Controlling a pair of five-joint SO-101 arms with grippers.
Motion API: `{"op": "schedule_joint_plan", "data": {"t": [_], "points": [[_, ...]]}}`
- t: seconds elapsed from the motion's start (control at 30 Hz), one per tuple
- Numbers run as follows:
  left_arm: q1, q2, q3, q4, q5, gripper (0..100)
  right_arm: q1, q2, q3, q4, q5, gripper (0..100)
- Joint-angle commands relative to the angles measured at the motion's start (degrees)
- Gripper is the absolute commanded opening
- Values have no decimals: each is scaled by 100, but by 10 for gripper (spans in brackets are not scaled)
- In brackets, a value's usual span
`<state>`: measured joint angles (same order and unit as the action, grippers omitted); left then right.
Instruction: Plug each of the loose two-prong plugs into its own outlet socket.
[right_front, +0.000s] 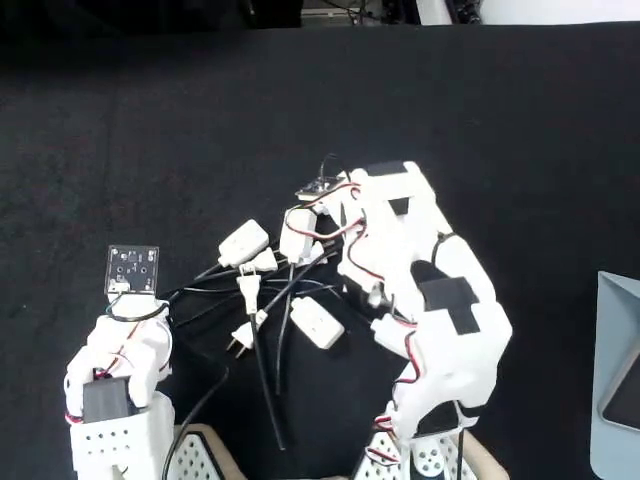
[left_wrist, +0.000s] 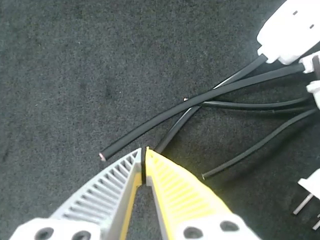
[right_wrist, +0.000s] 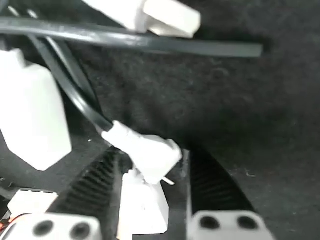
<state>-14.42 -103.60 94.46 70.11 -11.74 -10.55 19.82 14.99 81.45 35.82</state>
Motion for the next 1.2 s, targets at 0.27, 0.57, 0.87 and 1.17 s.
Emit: {"op": "schedule_joint_plan", "data": {"t": [0.27,0.57,0.87,1.17], "points": [[-40,-26,-57,-132,-44,30,105,-1921,541,-668,-44,138],[-40,-26,-57,-132,-44,30,88,-2105,1226,-1275,308,138],[-22,-26,-57,-132,-44,30,70,-2545,1745,-1319,844,136],[-4,-26,-57,-132,-44,30,-53,-4207,3336,-2031,1354,139]]}}
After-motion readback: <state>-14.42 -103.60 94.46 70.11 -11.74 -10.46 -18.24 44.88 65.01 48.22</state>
